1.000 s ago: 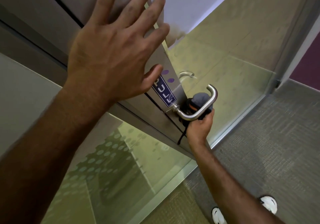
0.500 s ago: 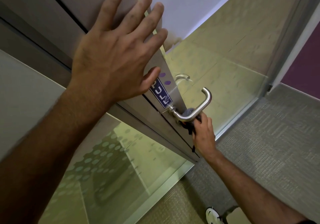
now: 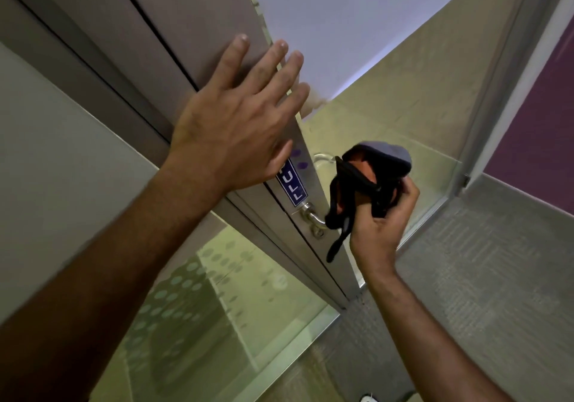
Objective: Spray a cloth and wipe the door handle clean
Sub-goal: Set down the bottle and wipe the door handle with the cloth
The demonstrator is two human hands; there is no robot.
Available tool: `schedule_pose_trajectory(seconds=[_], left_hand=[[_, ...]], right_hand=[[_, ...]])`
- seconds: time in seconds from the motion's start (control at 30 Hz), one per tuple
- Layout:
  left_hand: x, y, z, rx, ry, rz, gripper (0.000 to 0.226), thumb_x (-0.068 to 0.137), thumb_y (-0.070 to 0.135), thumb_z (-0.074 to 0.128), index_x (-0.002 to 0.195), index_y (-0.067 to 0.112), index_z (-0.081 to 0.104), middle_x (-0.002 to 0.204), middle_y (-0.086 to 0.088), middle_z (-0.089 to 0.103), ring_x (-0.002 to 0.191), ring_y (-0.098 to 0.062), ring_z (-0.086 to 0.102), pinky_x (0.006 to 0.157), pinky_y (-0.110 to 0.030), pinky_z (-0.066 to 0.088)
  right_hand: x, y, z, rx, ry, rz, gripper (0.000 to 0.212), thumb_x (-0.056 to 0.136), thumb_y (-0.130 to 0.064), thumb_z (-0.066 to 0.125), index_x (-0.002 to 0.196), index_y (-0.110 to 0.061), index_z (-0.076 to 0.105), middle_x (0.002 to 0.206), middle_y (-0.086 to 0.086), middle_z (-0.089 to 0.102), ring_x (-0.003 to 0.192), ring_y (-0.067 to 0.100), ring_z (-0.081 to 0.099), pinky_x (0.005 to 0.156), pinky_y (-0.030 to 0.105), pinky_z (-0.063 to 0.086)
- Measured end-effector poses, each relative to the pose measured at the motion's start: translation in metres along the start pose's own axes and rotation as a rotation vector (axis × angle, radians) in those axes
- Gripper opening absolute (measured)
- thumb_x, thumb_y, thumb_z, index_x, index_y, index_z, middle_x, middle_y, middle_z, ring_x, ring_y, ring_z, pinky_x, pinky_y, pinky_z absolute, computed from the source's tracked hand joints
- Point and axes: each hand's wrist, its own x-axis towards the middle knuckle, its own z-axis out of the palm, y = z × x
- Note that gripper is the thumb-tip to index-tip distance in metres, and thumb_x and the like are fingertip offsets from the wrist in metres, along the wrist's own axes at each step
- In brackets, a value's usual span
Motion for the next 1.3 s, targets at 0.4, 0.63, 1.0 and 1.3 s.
schedule_pose_trajectory(seconds=[0.4, 0.63, 1.0, 1.3], left_hand=[[-0.002, 0.001, -0.005, -0.128, -0.038, -0.012, 0.074, 0.097, 0.043, -0.003, 0.162, 0.008, 0.005, 0.17, -0.017, 0.013, 0.157, -0.031, 0.014, 0.125, -0.055, 0.004], [-0.002, 0.0, -0.004, -0.104, -0.048, -0.016, 0.075, 0.093, 0.038, 0.01, 0.162, 0.01, 0.004, 0.171, -0.015, 0.01, 0.158, -0.029, 0.013, 0.125, -0.056, 0.005], [-0.003, -0.002, -0.007, -0.065, -0.062, -0.001, 0.076, 0.092, 0.042, 0.017, 0.162, 0.012, 0.013, 0.17, -0.016, 0.013, 0.157, -0.03, 0.015, 0.124, -0.057, 0.007], [-0.003, -0.001, -0.007, -0.139, -0.04, -0.017, 0.077, 0.092, 0.041, 0.001, 0.159, 0.011, 0.024, 0.168, -0.016, 0.021, 0.156, -0.03, 0.02, 0.124, -0.056, 0.007]], right_hand=[[-0.013, 0.017, 0.077, -0.561, -0.279, -0.436, 0.044, 0.098, -0.023, 0.063, 0.141, -0.021, 0.056, 0.153, 0.015, 0.035, 0.136, 0.036, 0.036, 0.107, 0.042, 0.044], [-0.025, 0.061, 0.025, -0.789, -0.435, -0.36, 0.068, 0.081, -0.012, 0.078, 0.142, -0.024, 0.052, 0.145, 0.015, 0.042, 0.129, 0.032, 0.043, 0.097, 0.046, 0.055], [0.039, -0.006, 0.006, -0.801, -0.563, -0.174, 0.033, 0.08, -0.024, 0.075, 0.112, -0.02, 0.066, 0.114, -0.005, 0.054, 0.093, 0.01, 0.054, 0.08, 0.023, 0.051], [-0.003, 0.004, 0.062, -0.729, -0.357, -0.374, 0.058, 0.082, -0.002, 0.066, 0.136, -0.02, 0.057, 0.143, 0.015, 0.045, 0.125, 0.033, 0.044, 0.102, 0.031, 0.041]])
